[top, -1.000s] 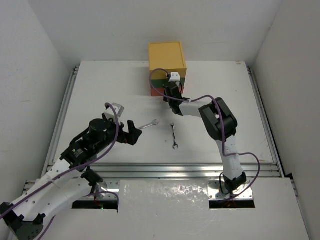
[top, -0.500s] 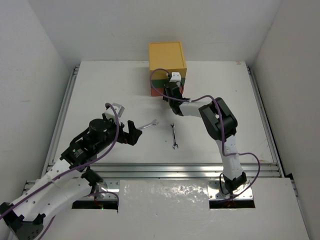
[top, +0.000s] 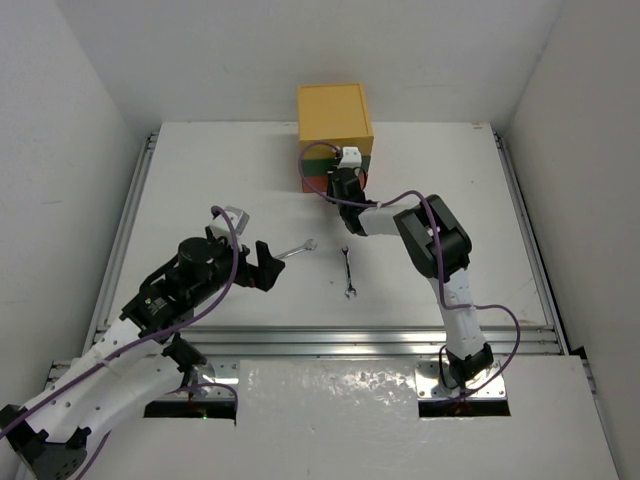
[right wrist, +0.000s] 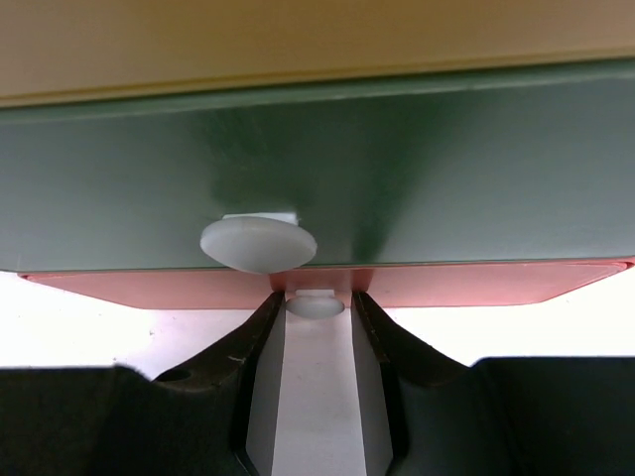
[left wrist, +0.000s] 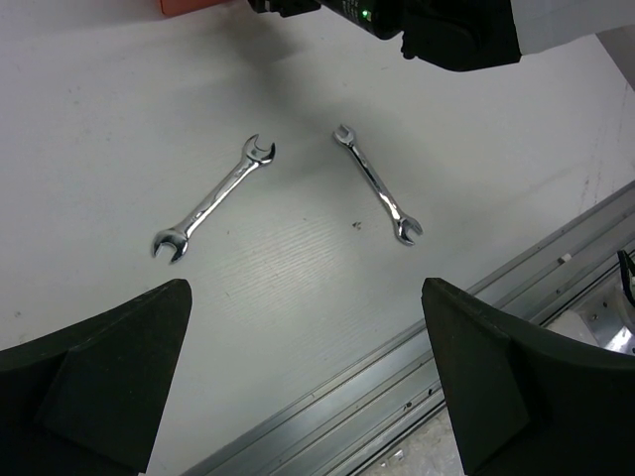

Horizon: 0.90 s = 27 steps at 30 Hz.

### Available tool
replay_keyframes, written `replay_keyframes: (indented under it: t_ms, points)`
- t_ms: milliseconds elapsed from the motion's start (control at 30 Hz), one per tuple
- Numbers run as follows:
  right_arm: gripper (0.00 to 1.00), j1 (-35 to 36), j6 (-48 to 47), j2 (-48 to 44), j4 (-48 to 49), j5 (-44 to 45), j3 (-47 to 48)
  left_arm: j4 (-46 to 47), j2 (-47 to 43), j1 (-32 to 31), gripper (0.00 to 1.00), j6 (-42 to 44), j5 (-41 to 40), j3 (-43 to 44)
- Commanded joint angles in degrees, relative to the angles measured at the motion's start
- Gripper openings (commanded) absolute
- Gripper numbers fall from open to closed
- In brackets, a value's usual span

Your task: Sort the tools into containers

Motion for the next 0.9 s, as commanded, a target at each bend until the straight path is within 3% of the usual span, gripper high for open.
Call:
replay_keyframes:
  t_ms: [0,233,333,567,867]
  points:
    - [0.33,-0.18,-1.33,-0.05,5.69,0.45,0.88,3.15,-0.08,0.51,1.00,0.62,1.10,-0.47]
    - [0.24,-0.27,-1.16,1.97,5.16,0.71,2.82,3.24,0.09,0.51,1.00,0.62,1.28,-0.47]
    - [0.11,-0.18,-1.33,1.98,5.95,0.89,2.64,3.33,0.18,0.51,1.00,0.70,1.28,-0.38]
    - [0.07,-0.27,-1.07,0.05,8.68,0.10,-0.07,3.33,0.09,0.51,1.00,0.79,1.28,-0.47]
    - [0.04,1.23,0.51,-6.45,16.06,-0.43,-11.49,3.33,-0.17,0.51,1.00,0.71,1.28,-0.47]
